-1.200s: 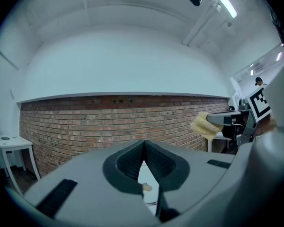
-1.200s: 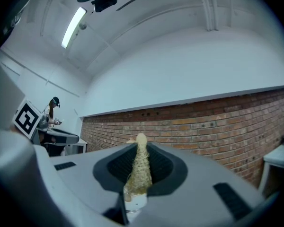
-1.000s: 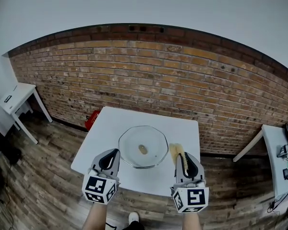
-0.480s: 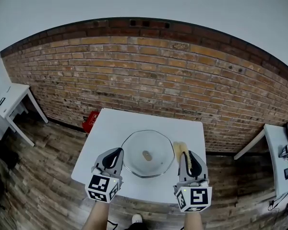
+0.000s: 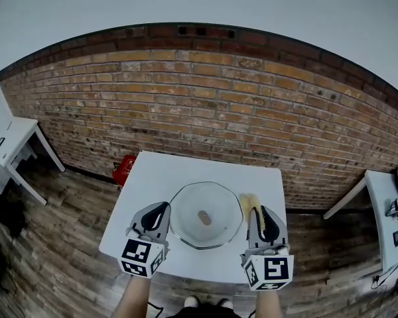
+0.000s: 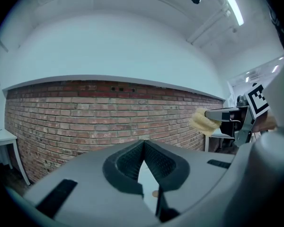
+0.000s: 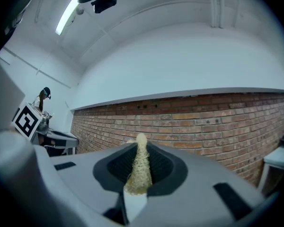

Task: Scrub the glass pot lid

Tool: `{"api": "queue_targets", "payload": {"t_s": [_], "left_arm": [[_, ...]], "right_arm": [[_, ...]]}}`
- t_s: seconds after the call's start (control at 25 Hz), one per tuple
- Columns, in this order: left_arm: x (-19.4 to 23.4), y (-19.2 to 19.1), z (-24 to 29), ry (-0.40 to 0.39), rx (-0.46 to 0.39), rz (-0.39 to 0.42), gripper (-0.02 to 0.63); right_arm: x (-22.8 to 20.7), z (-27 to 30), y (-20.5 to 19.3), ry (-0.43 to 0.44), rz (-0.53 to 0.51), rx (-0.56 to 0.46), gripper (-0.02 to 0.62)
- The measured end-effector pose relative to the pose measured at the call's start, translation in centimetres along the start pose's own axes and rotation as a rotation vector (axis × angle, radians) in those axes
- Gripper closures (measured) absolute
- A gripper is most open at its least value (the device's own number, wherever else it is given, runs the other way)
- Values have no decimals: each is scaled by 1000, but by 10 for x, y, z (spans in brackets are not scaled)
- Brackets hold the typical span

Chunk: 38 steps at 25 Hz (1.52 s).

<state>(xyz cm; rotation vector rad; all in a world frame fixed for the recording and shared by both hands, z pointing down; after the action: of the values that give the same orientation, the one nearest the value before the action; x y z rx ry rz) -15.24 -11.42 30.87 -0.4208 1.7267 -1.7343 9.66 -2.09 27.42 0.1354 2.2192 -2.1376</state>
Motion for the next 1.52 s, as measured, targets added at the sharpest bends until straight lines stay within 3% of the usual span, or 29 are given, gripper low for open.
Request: {"api": "queue_targets", "payload": {"t_s": [0.52, 1.12, 1.52], "left_arm": [[-10, 5, 9, 22, 19, 2, 595], [-40, 18, 29, 139, 63, 14, 595], [-55, 27, 39, 177, 84, 35, 595]], "right_arm": [[-18, 7, 1, 39, 4, 10, 537], [-67, 27, 0, 161, 39, 19, 537], [-86, 40, 4, 207, 52, 11, 537]]}}
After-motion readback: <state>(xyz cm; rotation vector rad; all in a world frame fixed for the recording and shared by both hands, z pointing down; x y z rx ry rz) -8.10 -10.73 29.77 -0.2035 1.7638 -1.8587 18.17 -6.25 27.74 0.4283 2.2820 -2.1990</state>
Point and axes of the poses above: the fingertips, and each gripper's own axes: z forward along the fingers, x to its left, y out of its top, the point moved 6 cm from there along -z, backward along the fingers, and after that the axes turned 11 degrees about z, right-handed, at the moved point
